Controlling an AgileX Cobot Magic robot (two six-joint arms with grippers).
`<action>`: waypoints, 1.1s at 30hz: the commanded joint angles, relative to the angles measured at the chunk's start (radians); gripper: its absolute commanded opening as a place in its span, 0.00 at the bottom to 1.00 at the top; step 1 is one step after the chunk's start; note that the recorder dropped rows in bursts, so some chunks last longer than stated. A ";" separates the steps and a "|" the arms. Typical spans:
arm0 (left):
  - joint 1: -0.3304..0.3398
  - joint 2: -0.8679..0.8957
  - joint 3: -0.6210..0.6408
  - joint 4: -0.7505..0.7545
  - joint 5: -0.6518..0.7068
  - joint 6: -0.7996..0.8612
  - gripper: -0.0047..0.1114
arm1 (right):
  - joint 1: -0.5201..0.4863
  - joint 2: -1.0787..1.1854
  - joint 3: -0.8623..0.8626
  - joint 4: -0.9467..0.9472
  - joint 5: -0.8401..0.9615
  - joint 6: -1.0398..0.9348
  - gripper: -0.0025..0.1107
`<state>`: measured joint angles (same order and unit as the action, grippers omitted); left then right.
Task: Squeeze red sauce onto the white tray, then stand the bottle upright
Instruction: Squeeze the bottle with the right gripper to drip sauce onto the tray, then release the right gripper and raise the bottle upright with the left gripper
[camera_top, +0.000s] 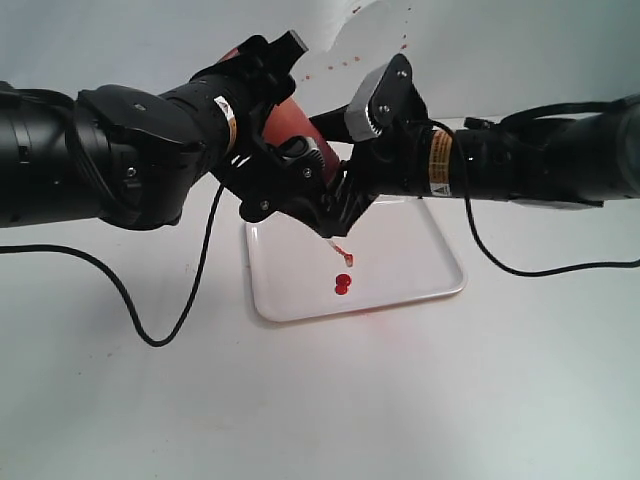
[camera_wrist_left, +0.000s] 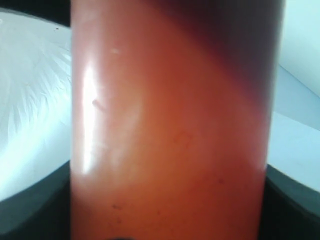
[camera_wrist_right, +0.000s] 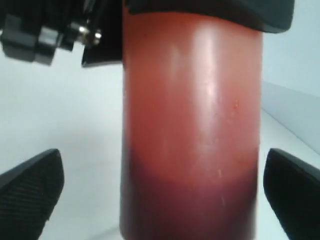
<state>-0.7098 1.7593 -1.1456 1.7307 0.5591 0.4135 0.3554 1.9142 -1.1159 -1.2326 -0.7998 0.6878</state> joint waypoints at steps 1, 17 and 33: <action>-0.004 -0.015 -0.012 0.014 0.060 -0.023 0.04 | -0.035 -0.104 -0.002 -0.301 0.176 0.227 0.95; -0.004 -0.015 -0.006 0.014 0.195 -0.533 0.04 | -0.212 -0.378 0.004 -0.512 0.076 0.588 0.95; -0.004 -0.221 0.189 0.014 0.195 -1.260 0.04 | -0.241 -0.393 0.048 -0.512 -0.107 0.707 0.95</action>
<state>-0.7098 1.5949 -0.9803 1.7301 0.7359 -0.6896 0.1189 1.5273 -1.0742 -1.7461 -0.8788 1.3787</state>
